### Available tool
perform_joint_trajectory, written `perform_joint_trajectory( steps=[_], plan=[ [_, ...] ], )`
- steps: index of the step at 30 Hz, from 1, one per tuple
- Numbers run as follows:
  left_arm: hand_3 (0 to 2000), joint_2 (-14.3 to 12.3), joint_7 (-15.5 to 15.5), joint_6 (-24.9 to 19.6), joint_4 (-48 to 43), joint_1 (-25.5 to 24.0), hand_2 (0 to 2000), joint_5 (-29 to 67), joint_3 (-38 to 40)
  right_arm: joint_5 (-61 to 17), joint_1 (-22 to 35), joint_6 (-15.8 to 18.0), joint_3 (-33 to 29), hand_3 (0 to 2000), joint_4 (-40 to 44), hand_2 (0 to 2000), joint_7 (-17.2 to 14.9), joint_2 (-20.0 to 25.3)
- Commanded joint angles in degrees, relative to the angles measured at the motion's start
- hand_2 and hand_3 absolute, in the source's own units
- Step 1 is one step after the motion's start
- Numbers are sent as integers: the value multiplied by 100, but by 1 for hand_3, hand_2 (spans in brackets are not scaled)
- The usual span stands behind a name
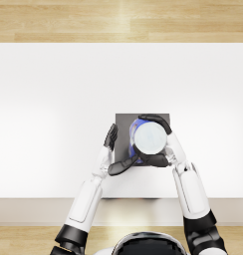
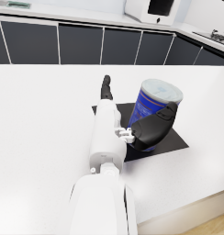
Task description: Pick up the blue can on the left and place it in the middle, then pick up the blue can on the right and place it on top of the can in the middle
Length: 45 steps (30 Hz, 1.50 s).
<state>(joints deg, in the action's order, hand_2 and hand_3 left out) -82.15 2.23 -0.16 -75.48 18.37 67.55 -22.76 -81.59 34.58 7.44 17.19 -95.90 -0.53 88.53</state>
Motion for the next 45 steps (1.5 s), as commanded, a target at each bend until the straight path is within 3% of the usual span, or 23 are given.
perform_joint_trajectory(
  steps=[1,2,3,4,6,9,27,28,29,31,32,38,45],
  plan=[
    [0,394,-63,5,-1120,-840,0,-1,430,0,242,-644,101,1520,226,2000,-284,129],
    [0,448,-109,8,-1153,-957,0,-1,403,0,247,-1084,113,1520,265,2000,-531,140],
    [0,500,-141,10,-1139,-1066,0,-1,342,0,1000,-1385,1679,1520,312,2000,-727,-1337],
    [0,529,-164,12,-1113,-1139,0,-1,328,4,383,-1618,530,1520,325,2000,-860,-235],
    [0,554,-193,14,-1106,-1227,0,-1,298,-1,380,-1907,591,1520,411,2000,-1027,-245],
    [0,528,-212,15,-1107,-1252,0,0,303,1,296,-2017,742,1520,528,2000,-1140,-247],
    [0,309,-223,16,-1479,-1270,0,0,499,2,-233,-2086,883,1520,1168,2000,-1199,-283],
    [0,301,-223,16,-1521,-1277,0,0,539,2,-247,-2031,856,1193,1209,639,-1221,-277],
    [0,299,-223,16,-1584,-1296,0,0,552,1,-270,-2128,828,867,1210,0,-1275,-274],
    [0,279,-223,16,-1719,-1303,0,-1,572,0,-279,-2385,804,213,1210,0,-1370,-253],
    [0,268,-223,16,-1832,-1306,0,-1,577,0,-284,-2453,793,0,1210,0,-1387,-243],
    [0,90,-223,16,-2338,-1112,0,-1,615,-1,-319,-2621,657,0,944,0,-1454,-186],
    [0,-10,-223,16,-2257,-1059,0,-1,646,0,-212,-2666,397,0,502,0,-1472,-43]
  ],
)
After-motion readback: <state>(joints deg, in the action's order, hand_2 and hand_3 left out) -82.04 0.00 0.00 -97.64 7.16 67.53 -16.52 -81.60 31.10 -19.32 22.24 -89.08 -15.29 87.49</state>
